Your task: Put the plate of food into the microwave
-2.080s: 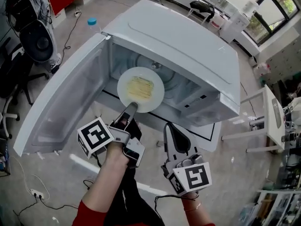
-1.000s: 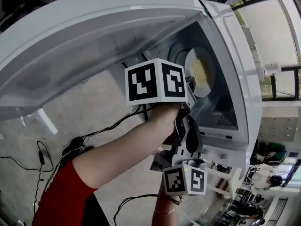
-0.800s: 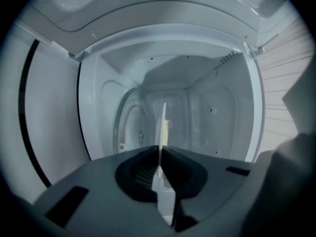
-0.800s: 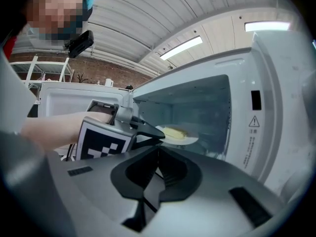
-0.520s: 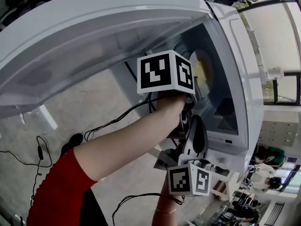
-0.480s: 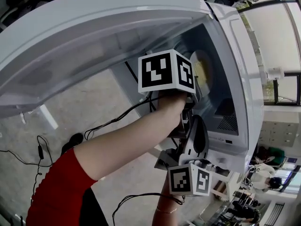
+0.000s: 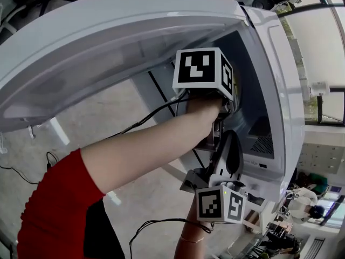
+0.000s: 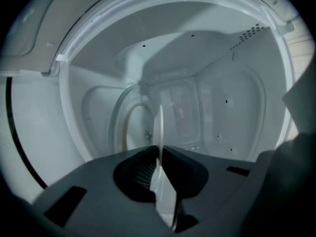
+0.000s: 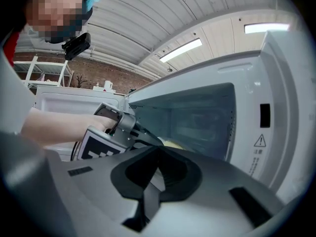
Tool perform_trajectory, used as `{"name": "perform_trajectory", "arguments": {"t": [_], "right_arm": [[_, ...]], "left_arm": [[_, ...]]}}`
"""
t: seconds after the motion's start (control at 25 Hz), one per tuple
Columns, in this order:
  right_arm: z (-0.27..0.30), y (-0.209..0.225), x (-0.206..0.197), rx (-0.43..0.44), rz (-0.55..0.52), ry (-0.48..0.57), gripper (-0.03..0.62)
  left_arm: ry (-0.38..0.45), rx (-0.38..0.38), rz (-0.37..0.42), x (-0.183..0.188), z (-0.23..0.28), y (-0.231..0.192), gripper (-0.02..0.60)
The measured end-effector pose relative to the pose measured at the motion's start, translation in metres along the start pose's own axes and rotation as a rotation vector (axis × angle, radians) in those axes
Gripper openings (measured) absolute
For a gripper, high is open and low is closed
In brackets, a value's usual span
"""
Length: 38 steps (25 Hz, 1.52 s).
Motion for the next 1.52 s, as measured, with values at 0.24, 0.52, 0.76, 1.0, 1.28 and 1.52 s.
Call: {"name": "perform_trajectory", "arguments": {"t": [0.24, 0.52, 0.76, 1.0, 1.28, 1.52], "right_arm": [[0.005, 0.004, -0.002, 0.005, 0.003, -0.002, 0.015], [0.005, 0.001, 0.004, 0.011, -0.018, 0.001, 0.015], [0.001, 0.004, 0.006, 0.011, -0.027, 0.012, 0.015], [-0.003, 0.003, 0.009, 0.011, -0.041, 0.014, 0.015], [-0.013, 0.004, 0.014, 0.019, -0.031, 0.032, 0.015], [-0.013, 0.007, 0.011, 0.024, -0.032, 0.033, 0.015]], "left_arm": [[-0.084, 0.060, 0.140, 0.006, 0.004, -0.001, 0.035], [-0.073, 0.130, 0.349, 0.022, 0.004, 0.001, 0.040], [-0.131, 0.212, 0.524, 0.015, 0.003, -0.002, 0.072], [-0.159, 0.226, 0.604, 0.015, 0.005, -0.001, 0.084], [-0.179, 0.287, 0.714, 0.017, 0.002, 0.002, 0.109], [-0.206, 0.366, 0.871, 0.018, 0.008, 0.001, 0.137]]}}
Point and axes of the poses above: the fingertips, and each gripper's own axes: z forward along the fingers, y to its right, x out of its top, the point moved 3 cm from there along -z, backward along the fingers, and after that the axes turned 5 degrees about -x, right-handed, at the moved point
